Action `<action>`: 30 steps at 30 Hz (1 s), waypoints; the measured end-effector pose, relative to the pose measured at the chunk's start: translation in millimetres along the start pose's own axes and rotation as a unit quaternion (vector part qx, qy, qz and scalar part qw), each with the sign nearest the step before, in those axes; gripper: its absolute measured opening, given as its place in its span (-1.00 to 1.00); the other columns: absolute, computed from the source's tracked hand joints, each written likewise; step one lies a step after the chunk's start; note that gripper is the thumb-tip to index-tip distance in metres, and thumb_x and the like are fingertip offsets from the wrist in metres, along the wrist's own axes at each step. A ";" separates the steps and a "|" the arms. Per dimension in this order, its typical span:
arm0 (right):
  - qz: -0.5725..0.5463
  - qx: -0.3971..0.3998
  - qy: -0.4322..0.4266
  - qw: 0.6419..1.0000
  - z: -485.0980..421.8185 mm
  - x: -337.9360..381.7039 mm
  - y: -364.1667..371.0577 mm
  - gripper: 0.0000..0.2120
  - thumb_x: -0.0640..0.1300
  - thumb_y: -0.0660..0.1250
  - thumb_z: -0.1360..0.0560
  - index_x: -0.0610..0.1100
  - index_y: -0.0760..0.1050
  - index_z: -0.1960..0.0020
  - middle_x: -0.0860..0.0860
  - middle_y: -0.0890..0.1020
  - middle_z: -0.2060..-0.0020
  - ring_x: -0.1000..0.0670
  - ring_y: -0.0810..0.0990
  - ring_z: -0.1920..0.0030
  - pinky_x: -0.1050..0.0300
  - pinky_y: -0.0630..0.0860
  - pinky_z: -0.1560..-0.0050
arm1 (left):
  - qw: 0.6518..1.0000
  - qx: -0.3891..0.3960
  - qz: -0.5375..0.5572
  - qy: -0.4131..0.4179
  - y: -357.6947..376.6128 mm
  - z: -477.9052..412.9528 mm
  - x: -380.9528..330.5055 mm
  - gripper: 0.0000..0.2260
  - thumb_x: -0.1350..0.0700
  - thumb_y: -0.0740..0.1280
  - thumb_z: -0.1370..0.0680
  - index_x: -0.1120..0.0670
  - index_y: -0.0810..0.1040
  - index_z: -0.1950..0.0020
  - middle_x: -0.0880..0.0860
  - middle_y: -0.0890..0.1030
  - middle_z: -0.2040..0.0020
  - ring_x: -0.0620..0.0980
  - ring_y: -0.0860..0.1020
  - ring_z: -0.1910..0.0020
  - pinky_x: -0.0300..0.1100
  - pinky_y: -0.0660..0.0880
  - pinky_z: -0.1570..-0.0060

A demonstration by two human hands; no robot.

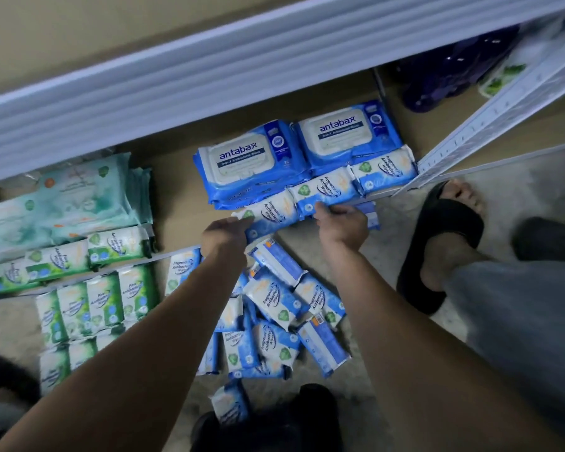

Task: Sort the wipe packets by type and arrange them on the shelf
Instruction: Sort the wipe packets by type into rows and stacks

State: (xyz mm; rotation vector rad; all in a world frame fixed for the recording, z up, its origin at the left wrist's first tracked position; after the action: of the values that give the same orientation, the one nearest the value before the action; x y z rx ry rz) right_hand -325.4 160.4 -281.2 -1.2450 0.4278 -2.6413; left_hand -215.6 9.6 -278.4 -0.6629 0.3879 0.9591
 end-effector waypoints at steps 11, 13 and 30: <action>-0.023 0.001 0.034 0.999 -4.0 1.8 -2.8 -0.84 -0.21 0.51 -0.46 -0.10 0.60 0.26 -0.01 0.71 0.33 0.02 0.72 0.28 0.06 0.68 0.11 | 0.995 0.074 -0.015 0.064 3.5 20.8 -2.0 -0.78 0.22 0.55 -0.42 -0.10 0.64 0.19 -0.10 0.66 0.25 -0.06 0.57 0.19 -0.11 0.56 -0.07; -0.016 0.019 0.033 0.999 -8.5 3.5 -5.0 -0.84 -0.19 0.52 -0.45 -0.10 0.60 0.27 0.01 0.71 0.34 -0.01 0.73 0.27 0.10 0.67 0.15 | 0.989 0.104 -0.061 0.090 1.7 23.4 -5.7 -0.76 0.18 0.53 -0.45 -0.14 0.64 0.30 -0.15 0.64 0.26 -0.05 0.56 0.12 -0.07 0.54 -0.07; 0.261 0.125 -0.109 0.951 71.7 -51.2 -45.2 -0.88 -0.08 0.53 -0.44 -0.07 0.61 0.11 0.01 0.71 0.14 0.01 0.66 0.13 0.28 0.48 0.19 | 0.942 0.078 -0.299 0.131 -127.7 58.7 44.8 -0.74 0.08 0.42 -0.52 0.06 0.65 -0.21 0.11 0.67 -0.15 0.16 0.61 -0.11 -0.06 0.55 -0.11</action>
State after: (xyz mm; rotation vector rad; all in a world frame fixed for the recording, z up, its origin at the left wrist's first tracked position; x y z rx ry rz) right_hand -239.7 205.1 -259.4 -1.1356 0.3187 -2.0197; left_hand -82.5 25.6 -216.9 -0.7079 0.4547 0.2578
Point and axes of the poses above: each hand's wrist, its own z-axis away from the middle knuckle, its own y-axis out of the palm, x = y × z, the point moved 1 cm from there along -z, towards the middle knuckle
